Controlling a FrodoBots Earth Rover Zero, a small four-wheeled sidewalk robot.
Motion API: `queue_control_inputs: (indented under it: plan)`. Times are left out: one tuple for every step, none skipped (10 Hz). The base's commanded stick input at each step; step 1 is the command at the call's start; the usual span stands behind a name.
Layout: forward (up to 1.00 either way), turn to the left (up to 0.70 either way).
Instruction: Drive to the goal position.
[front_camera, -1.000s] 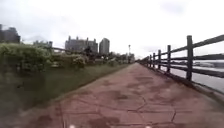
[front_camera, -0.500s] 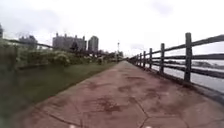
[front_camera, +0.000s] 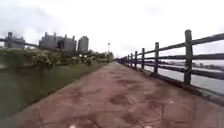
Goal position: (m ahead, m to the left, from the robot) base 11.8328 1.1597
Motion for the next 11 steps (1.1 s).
queue_control_inputs:
  plan:
    - [1.00, 0.12]
    - [1.00, 0.12]
    - [1.00, 0.12]
    - [1.00, 0.12]
    - [1.00, 0.12]
    - [1.00, 0.12]
    - [1.00, 0.12]
    - [1.00, 0.12]
    - [1.00, 0.12]
    - [1.00, 0.12]
    - [1.00, 0.12]
